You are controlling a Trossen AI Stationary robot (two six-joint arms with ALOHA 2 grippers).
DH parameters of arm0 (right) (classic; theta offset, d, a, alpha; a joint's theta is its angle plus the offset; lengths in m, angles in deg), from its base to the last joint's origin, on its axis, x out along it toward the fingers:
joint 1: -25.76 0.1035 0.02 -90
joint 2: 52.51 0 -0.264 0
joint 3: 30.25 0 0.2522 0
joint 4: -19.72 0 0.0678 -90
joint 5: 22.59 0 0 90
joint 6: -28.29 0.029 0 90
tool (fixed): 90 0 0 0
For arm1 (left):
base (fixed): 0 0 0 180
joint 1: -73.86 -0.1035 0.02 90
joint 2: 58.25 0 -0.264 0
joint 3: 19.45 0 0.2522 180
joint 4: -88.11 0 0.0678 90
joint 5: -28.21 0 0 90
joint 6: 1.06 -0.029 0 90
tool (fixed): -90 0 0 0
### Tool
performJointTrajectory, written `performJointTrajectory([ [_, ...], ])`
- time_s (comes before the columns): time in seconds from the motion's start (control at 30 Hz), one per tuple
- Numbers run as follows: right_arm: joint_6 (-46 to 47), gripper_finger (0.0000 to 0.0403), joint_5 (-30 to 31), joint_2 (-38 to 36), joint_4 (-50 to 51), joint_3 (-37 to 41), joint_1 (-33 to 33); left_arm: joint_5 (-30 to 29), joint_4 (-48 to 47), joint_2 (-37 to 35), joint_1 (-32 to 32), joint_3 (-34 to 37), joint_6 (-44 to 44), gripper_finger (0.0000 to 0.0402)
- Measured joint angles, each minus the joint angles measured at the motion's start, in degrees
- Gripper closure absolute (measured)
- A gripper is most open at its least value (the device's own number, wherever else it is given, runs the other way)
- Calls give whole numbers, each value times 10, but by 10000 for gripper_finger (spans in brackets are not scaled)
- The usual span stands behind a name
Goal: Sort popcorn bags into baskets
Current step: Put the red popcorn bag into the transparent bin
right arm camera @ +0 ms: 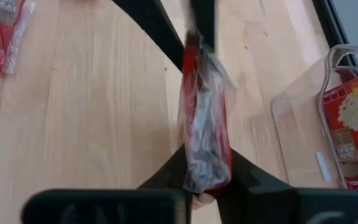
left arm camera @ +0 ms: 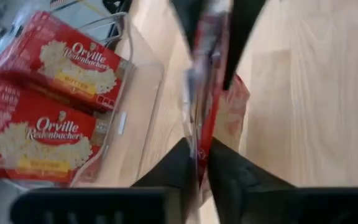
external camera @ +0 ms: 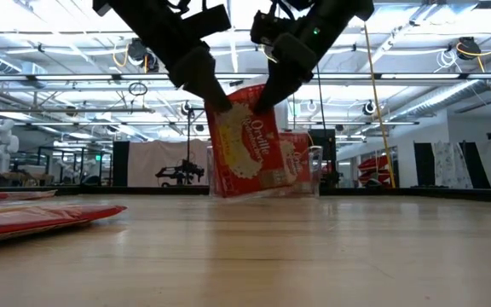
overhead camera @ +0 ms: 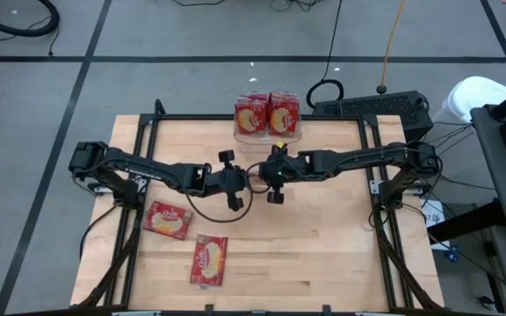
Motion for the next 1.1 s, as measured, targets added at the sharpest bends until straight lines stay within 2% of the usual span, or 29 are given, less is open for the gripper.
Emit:
performJointTrajectory([
  [0.13, -7, 395, 0, 0, 6, 0, 0, -19, -5, -1, -5, 0, 56, 285],
  [0.27, -8, 387, 0, -4, 38, 0, 0, -77, -55, -24, 3, 0, 109, 224],
  [0.33, -3, 382, 1, -10, 54, 1, 0, -81, -88, -39, 8, 0, 134, 200],
  [0.47, 4, 384, 0, -32, 53, 24, 0, -80, -123, -62, 18, 4, 171, 174],
  [0.63, 28, 389, 0, -85, 21, 86, 0, -77, -102, -69, 20, 39, 175, 170],
  [0.77, 39, 385, 0, -136, -34, 153, 0, -43, 33, -70, 8, 89, 135, 170],
  [0.93, 39, 384, 0, -192, -121, 241, 0, 91, 241, -70, -15, 148, 74, 169],
  [1.1, 39, 383, -1, -233, -205, 313, 1, 128, 342, -69, -43, 193, 60, 169],
])
